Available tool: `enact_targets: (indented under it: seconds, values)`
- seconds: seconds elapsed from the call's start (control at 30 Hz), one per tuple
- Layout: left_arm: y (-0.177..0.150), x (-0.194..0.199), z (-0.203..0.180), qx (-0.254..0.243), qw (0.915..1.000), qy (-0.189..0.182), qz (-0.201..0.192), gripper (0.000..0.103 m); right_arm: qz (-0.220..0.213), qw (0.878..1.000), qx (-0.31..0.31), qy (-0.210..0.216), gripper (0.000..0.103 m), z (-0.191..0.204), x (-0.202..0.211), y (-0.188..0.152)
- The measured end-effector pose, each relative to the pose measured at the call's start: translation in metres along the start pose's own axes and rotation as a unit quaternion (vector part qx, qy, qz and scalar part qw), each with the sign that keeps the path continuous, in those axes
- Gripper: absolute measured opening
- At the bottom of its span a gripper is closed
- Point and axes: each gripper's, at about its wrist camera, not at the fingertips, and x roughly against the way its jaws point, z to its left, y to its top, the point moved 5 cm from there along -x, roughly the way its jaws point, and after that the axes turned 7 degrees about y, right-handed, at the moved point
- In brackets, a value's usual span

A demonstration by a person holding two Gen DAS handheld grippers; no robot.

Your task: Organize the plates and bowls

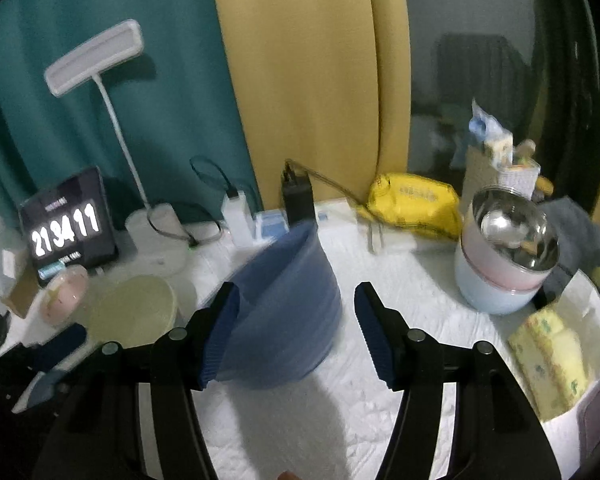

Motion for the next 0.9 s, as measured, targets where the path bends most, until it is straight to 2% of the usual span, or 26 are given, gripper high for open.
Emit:
enact_targets:
  seconds: [0.23,0.43,0.57,0.67,0.77,0.9]
  values:
    - [-0.004,-0.013,-0.02,-0.017,0.9997,-0.013,0.014,0.046,0.047,0.998,-0.035,-0.029,0.063,-0.036,-0.012,-0.036]
    - [-0.008,-0.027,-0.041,-0.031,0.9989,-0.018,0.032,0.046,0.061,0.996,-0.07,-0.02,0.062,-0.062,-0.018,-0.061]
    - [-0.01,-0.035,-0.054,-0.035,0.9981,-0.028,0.042,0.046,0.065,0.995,-0.081,-0.012,0.049,-0.07,-0.02,-0.071]
    - [-0.015,-0.046,-0.06,-0.041,0.997,-0.026,0.06,0.046,0.071,0.994,-0.085,-0.003,0.03,-0.072,-0.024,-0.078]
    - [-0.021,-0.052,-0.065,-0.054,0.9959,-0.021,0.069,0.045,0.078,0.993,-0.092,0.01,0.018,-0.073,-0.028,-0.086]
    - [-0.028,-0.053,-0.069,-0.058,0.9951,-0.024,0.076,0.042,0.072,0.992,-0.095,0.029,0.014,-0.07,-0.025,-0.089]
